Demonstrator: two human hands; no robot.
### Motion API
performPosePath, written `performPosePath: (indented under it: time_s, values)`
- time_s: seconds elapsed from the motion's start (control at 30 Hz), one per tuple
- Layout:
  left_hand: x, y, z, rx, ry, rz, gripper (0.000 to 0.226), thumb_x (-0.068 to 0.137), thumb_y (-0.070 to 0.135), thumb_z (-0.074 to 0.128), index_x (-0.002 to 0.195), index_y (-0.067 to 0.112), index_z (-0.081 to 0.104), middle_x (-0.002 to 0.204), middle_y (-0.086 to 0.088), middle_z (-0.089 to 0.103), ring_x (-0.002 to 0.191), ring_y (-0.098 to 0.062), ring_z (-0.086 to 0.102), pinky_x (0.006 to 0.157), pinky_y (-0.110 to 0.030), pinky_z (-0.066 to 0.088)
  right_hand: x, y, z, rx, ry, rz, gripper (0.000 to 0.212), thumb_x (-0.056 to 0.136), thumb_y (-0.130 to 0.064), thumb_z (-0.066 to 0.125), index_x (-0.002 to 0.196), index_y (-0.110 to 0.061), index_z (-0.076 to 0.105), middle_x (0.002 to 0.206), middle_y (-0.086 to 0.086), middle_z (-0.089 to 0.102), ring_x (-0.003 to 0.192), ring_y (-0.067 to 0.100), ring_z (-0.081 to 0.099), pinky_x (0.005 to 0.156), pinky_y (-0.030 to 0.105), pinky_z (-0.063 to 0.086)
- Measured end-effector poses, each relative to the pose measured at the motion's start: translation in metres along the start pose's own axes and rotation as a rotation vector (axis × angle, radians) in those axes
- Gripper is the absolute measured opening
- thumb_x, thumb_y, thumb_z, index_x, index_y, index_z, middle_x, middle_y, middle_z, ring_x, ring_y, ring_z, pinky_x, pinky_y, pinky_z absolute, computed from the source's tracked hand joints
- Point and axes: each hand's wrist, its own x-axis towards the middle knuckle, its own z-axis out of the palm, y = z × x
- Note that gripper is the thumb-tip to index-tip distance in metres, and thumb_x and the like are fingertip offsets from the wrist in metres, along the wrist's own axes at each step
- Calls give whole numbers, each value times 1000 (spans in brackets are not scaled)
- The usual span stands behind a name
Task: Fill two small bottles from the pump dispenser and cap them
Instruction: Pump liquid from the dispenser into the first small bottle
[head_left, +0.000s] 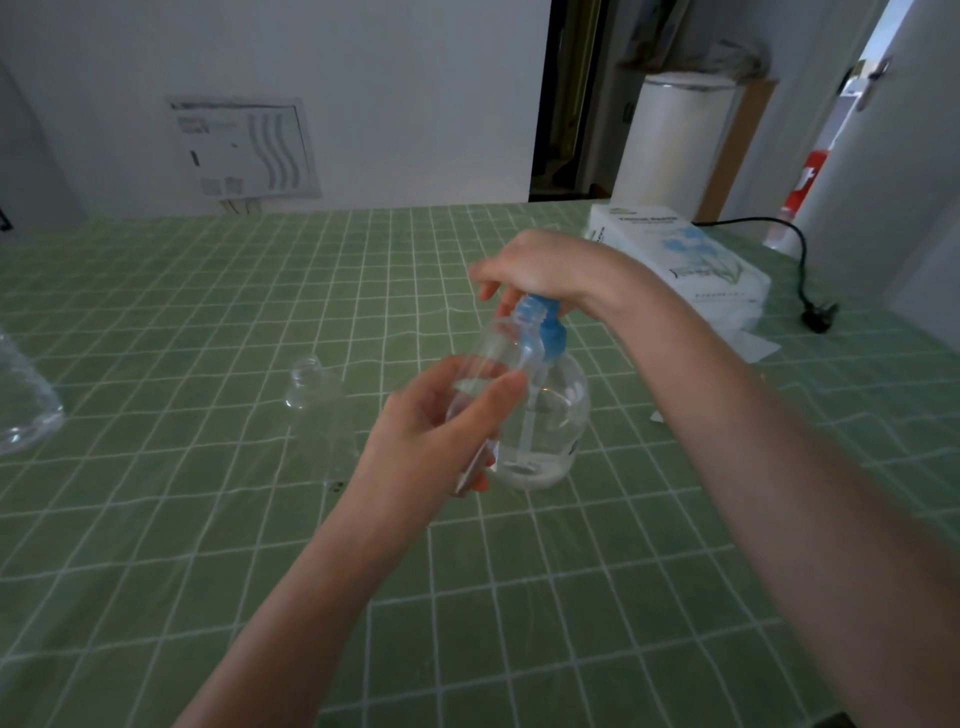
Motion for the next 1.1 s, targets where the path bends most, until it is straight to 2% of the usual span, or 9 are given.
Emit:
performPosePath:
  time_s: [0.33,0.47,0.57,0.63,0.7,0.77,0.97,1.03,1.1]
  values:
    - [-1,2,1,15,1,3,40,62,58,60,89,30,67,55,9,58,45,-2,53,43,-11,42,3,1,0,25,11,17,27,91,-29,49,102,-12,68,108,8,65,94,24,62,66,29,45]
    - [-1,-2,0,10,6,-12,32,64,56,61,85,33,68,55,10,59,46,-3,53,44,-13,43,6,4,6,19,8,28,30,90,-25,50,109,-8,66,111,13,65,95,27,62,74,33,47]
    - [-1,-4,0,9,11,-18,28,64,56,62,83,36,68,54,9,58,46,-5,52,44,-14,43,5,4,9,5,8,14,29,90,-25,50,106,-8,67,110,14,66,99,29,62,80,35,47]
    - [-1,-3,0,13,4,0,33,63,57,61,85,34,68,54,7,57,47,-6,52,43,-15,43,4,3,6,-4,24,-10,27,89,-26,51,102,-9,68,106,14,68,94,28,63,74,32,46]
    - [-1,-1,0,7,-13,8,38,63,58,61,89,30,67,57,4,57,46,-6,51,44,-14,43,5,2,2,7,51,-32,27,89,-27,52,101,-9,68,101,11,69,81,21,62,63,28,42]
    - [0,0,0,-13,-14,5,39,63,56,62,89,29,67,59,0,55,46,-6,51,43,-14,43,6,1,-1,0,59,-44,27,89,-27,52,101,-10,68,100,10,70,75,18,59,60,26,41]
    - [1,-1,0,-18,-11,15,34,64,54,62,87,30,68,59,-2,55,45,-7,51,41,-14,41,6,2,1,-12,14,-7,25,88,-30,52,96,-15,69,103,7,68,89,23,62,65,30,44]
    - [1,-2,0,-10,-6,12,34,64,55,63,87,31,69,59,-1,55,45,-7,51,41,-14,41,6,3,3,-6,13,-2,26,88,-29,52,100,-13,69,104,8,68,90,24,62,67,31,44]
    - [1,-3,-1,3,3,-5,35,62,57,63,87,33,69,58,2,56,46,-7,51,42,-14,41,6,4,6,-6,6,10,29,89,-27,52,107,-10,67,108,12,67,96,27,62,76,35,47]
